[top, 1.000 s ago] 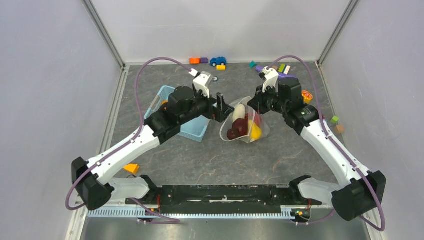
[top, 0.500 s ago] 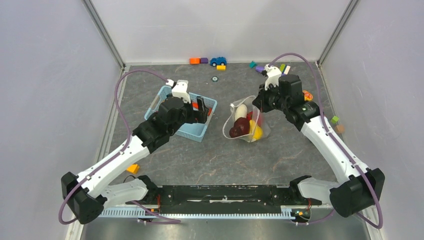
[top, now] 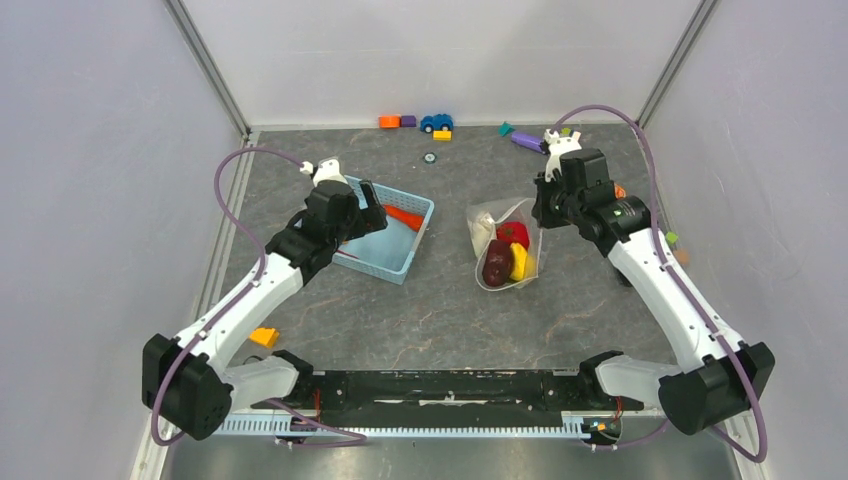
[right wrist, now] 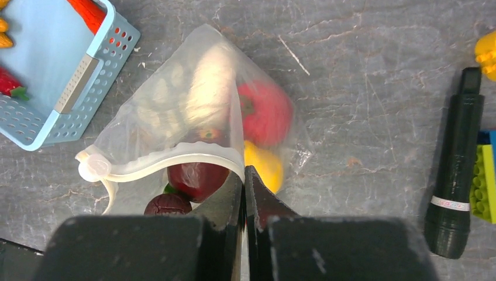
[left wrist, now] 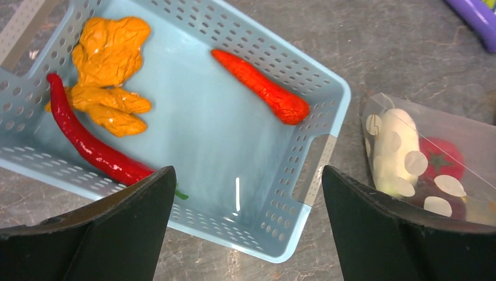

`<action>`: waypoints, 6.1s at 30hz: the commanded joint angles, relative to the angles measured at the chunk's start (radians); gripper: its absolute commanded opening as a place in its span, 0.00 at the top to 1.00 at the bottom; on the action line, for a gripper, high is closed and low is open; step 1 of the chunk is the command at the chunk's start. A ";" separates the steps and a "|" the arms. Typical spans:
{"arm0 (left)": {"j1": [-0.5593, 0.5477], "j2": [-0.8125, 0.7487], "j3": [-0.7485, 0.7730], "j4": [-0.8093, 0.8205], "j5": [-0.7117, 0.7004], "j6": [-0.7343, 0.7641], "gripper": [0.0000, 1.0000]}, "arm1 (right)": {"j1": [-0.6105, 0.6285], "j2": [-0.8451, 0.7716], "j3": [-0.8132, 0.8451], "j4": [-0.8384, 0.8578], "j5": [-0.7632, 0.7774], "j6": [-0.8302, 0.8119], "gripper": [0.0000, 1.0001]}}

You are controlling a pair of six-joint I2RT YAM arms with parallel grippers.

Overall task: Place the food in the zip-top bag and seal the zipper
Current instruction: Pick up the fake vegetable from the bin, then place the fake vegetable in the zipper food storage bag.

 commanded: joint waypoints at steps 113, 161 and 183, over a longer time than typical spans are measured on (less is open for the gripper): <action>0.126 0.557 0.058 0.312 0.017 -0.666 0.98 | -0.139 0.029 -0.314 0.455 -0.201 0.178 0.97; -0.360 0.212 -0.078 1.119 0.592 0.250 0.98 | -0.140 -0.082 -0.229 0.439 -0.500 0.286 0.98; -0.442 0.424 -0.004 1.082 0.224 0.069 0.98 | -0.123 -0.250 -0.452 0.823 -0.356 0.554 0.99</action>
